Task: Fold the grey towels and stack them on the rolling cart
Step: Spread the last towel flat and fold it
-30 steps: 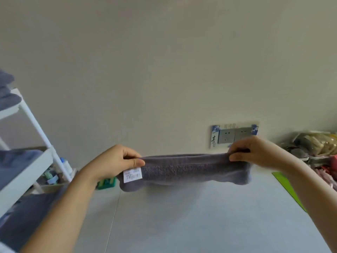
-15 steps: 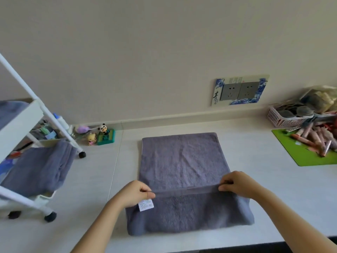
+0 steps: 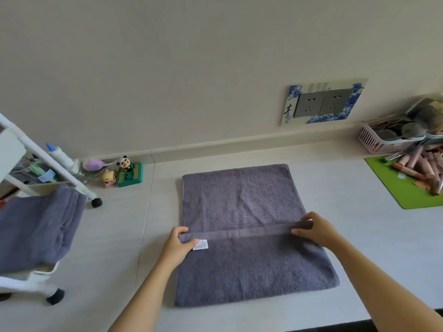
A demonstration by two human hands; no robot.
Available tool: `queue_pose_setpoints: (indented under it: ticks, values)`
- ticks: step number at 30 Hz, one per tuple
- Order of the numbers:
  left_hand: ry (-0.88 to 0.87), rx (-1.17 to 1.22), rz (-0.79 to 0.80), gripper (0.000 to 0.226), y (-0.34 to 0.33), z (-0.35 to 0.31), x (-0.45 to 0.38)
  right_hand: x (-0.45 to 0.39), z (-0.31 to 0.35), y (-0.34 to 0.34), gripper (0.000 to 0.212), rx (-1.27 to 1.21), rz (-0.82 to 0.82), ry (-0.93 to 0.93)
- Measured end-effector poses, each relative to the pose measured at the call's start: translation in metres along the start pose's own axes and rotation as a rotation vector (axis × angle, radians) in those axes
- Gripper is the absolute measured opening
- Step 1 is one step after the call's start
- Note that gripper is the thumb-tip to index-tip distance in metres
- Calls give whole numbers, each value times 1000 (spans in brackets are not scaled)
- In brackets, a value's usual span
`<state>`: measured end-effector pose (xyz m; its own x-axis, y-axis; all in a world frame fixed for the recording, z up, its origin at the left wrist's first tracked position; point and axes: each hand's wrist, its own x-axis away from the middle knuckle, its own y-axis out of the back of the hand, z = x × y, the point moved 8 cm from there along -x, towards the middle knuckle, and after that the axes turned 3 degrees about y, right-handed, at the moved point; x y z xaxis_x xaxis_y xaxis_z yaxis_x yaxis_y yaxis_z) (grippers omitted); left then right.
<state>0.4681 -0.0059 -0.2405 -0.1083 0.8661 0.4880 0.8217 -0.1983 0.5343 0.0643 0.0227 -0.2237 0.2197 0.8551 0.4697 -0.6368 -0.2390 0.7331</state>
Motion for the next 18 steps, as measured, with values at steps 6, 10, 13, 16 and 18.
queue_pose_setpoints:
  ticks: [6, 10, 13, 16, 18]
  values:
    - [-8, 93, -13, 13, 7, 23, 1, 9, -25, -2, 18, -218, -29, -56]
    - [-28, 157, -144, 5, 13, 22, 2, 8, -10, 13, 19, -304, -225, 45]
    - [44, 49, -216, 5, 6, 26, 0, 2, -3, 3, 17, -304, -276, 67]
    - [57, -79, -303, 8, 1, 16, 3, -4, -11, -10, 17, -321, -317, -4]
    - [39, -164, -372, 10, 0, 9, 6, -7, -11, -10, 19, -307, -368, -26]
